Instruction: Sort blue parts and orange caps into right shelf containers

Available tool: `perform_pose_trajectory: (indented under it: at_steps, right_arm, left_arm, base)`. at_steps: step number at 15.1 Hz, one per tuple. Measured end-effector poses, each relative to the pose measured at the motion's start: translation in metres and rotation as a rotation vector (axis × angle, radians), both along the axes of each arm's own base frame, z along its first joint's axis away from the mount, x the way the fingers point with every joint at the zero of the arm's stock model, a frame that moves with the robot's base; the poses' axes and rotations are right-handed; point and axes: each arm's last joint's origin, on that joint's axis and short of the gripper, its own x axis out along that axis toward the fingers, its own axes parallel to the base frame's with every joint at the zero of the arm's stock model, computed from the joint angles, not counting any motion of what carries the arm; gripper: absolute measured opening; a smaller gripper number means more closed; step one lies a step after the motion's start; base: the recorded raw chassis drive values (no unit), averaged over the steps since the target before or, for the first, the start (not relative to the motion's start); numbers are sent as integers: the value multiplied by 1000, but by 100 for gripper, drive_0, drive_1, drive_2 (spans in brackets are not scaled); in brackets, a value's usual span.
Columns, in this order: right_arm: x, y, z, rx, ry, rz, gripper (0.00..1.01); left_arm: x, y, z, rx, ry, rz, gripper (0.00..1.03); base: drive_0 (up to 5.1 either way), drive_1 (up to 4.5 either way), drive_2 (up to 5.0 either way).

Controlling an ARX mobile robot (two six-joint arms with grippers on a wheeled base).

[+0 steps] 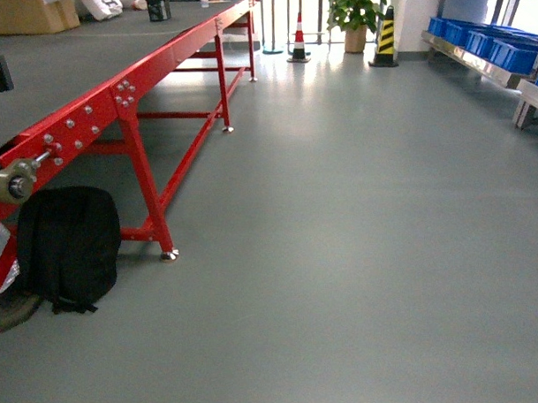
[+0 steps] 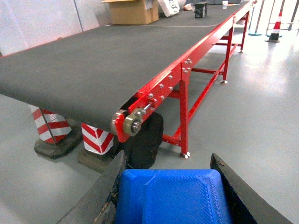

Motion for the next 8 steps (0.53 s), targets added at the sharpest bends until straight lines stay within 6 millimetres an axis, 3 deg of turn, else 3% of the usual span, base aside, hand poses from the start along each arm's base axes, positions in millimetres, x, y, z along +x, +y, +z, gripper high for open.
perform_pose_trajectory:
  at_steps: [8]
  right_arm:
    - [0, 0, -1, -2, 7, 0, 42]
  left_arm:
    - [0, 0, 0, 1, 2, -2, 41]
  base:
    - [4, 392, -385]
